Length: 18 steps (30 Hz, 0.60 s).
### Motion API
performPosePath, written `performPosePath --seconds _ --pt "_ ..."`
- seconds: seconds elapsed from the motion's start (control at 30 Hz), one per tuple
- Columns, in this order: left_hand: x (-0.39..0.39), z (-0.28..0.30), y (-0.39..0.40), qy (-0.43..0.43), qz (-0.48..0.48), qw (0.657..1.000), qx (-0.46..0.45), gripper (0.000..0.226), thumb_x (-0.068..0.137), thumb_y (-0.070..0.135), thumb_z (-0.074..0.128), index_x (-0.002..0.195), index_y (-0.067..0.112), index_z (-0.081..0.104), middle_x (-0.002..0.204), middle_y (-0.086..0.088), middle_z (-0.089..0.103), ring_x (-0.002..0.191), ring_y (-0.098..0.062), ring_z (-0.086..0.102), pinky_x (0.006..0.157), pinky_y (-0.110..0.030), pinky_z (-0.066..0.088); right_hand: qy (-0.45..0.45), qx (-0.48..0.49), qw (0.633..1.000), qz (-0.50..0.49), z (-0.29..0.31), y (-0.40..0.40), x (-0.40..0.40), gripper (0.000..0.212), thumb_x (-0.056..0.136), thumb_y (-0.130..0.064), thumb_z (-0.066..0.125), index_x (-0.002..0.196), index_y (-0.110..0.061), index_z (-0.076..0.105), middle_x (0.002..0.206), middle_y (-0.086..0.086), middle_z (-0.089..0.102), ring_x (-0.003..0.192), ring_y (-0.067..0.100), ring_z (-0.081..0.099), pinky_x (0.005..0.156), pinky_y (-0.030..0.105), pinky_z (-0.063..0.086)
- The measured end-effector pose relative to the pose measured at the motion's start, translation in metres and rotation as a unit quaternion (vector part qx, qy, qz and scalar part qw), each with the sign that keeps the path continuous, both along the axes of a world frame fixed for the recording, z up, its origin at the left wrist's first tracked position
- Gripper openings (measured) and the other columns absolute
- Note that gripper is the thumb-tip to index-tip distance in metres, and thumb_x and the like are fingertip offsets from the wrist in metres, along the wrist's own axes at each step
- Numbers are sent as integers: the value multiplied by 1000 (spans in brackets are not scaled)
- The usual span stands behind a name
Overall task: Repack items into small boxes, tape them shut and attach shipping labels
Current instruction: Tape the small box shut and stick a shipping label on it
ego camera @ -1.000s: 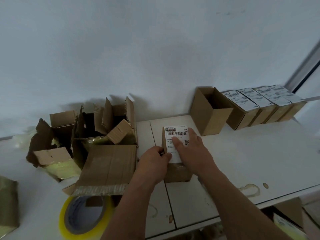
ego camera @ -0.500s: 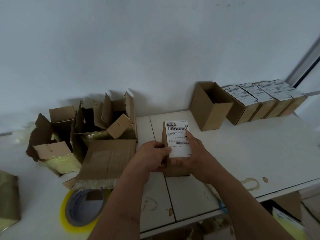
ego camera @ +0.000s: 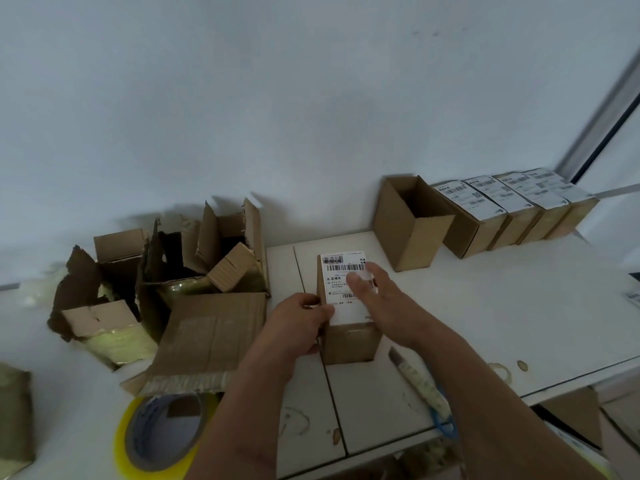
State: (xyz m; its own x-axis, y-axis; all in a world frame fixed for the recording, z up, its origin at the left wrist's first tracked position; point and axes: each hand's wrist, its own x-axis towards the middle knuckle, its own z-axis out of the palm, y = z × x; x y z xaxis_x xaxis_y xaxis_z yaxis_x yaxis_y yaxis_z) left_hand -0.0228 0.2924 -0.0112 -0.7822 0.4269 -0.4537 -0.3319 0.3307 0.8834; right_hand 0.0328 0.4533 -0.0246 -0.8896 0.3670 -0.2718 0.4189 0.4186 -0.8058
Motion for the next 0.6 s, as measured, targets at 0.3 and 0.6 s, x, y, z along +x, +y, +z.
performPosePath --seconds 0.3,0.6 --pt "2 -1 3 2 -2 1000 16 23 100 19 55 121 27 56 104 3 66 87 -10 65 59 -24 53 -65 155 984 -57 5 -5 -67 78 92 -68 37 150 -19 17 143 13 38 116 28 52 97 44 44" --pt "3 1 4 -7 -1 1000 11 34 100 18 54 133 25 52 102 7 63 85 -9 63 56 -25 52 -138 229 962 -53 8 3 -77 88 80 -85 28 132 -16 40 119 8 57 103 27 59 86 41 48"
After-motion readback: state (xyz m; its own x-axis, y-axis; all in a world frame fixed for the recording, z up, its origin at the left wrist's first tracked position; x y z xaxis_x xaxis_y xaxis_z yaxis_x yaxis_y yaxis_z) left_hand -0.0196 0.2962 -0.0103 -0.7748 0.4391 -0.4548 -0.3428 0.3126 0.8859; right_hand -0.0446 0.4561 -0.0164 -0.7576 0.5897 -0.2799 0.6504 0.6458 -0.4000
